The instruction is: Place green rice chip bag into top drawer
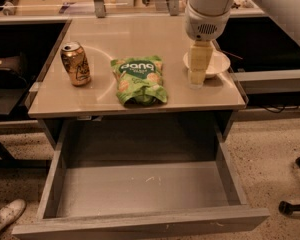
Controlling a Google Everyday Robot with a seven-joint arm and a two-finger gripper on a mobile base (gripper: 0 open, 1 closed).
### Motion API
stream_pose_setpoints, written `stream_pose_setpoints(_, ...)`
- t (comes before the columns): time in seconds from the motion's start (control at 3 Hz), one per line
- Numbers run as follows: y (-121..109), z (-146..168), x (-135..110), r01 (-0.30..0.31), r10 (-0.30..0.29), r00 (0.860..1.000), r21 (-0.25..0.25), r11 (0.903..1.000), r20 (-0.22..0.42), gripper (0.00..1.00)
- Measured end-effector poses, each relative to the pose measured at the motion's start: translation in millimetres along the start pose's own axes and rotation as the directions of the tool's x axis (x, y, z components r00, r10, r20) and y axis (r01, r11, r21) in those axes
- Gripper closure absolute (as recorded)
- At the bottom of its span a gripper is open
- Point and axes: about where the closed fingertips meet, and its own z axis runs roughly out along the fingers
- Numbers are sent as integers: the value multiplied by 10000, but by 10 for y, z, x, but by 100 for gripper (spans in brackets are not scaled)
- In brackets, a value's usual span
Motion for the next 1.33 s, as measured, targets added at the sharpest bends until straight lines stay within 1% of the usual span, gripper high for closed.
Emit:
stream_pose_setpoints(0.33,12,79,-408,605,-586,9919,-135,9981,1130,0)
stream_pose_setpoints(0.67,-6,47,-811,1552,-1492,9681,-142,9878,2011,0)
stream_pose_setpoints(1.0,-14,30,-870,1716,-1654,9623,-101,9851,2159,0)
stream_pose_setpoints(1.33,-15,36,-875,1733,-1669,9614,-102,9848,2189,0)
